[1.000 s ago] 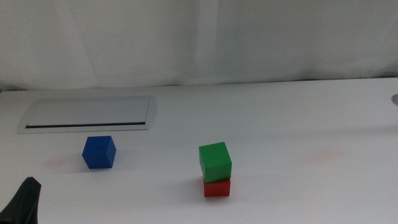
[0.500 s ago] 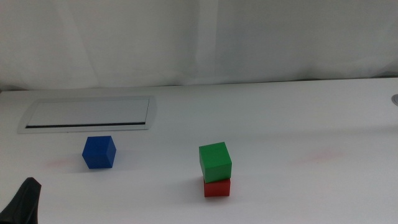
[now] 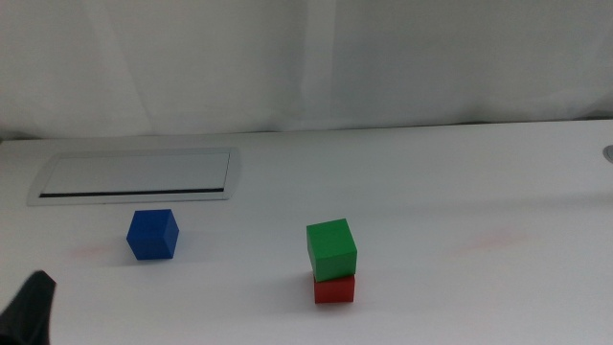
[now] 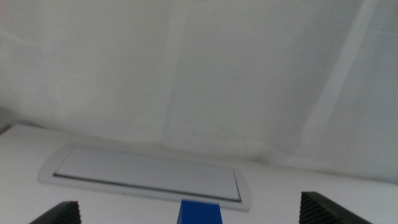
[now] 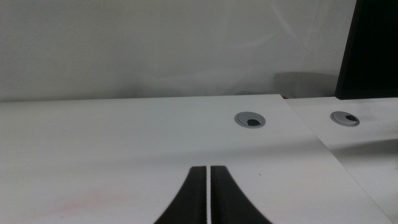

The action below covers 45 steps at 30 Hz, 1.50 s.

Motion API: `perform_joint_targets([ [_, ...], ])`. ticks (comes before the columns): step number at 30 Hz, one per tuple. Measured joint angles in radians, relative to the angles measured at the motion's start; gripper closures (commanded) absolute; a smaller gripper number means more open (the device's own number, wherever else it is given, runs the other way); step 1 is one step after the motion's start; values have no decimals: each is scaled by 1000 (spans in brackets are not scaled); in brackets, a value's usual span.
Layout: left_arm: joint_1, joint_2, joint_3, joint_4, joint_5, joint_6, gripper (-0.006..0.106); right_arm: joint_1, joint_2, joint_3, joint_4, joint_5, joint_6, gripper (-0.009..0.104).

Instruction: Stack red cubes first, then green, then blue cubes in a specific spot.

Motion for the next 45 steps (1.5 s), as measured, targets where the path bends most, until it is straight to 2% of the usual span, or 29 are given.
perform_joint_targets([
  [5,0,17,-153,2,126,16,14,0,-2,0,14,-4,4,97],
  [11,0,160,-404,-17,369,65,14,0,-2,0,28,-6,7,97],
  [15,0,434,-679,-112,538,179,14,0,-2,0,29,-6,7,97],
  [25,-4,887,-948,-255,670,338,14,0,-2,0,29,-6,7,97],
  [30,-74,1081,-972,-244,673,310,14,0,-2,0,29,-6,7,97],
  [34,-116,1201,-975,-190,664,234,14,0,-2,0,29,-6,7,97],
  [45,-117,1441,-975,-158,566,189,14,0,-2,0,29,-4,10,97],
])
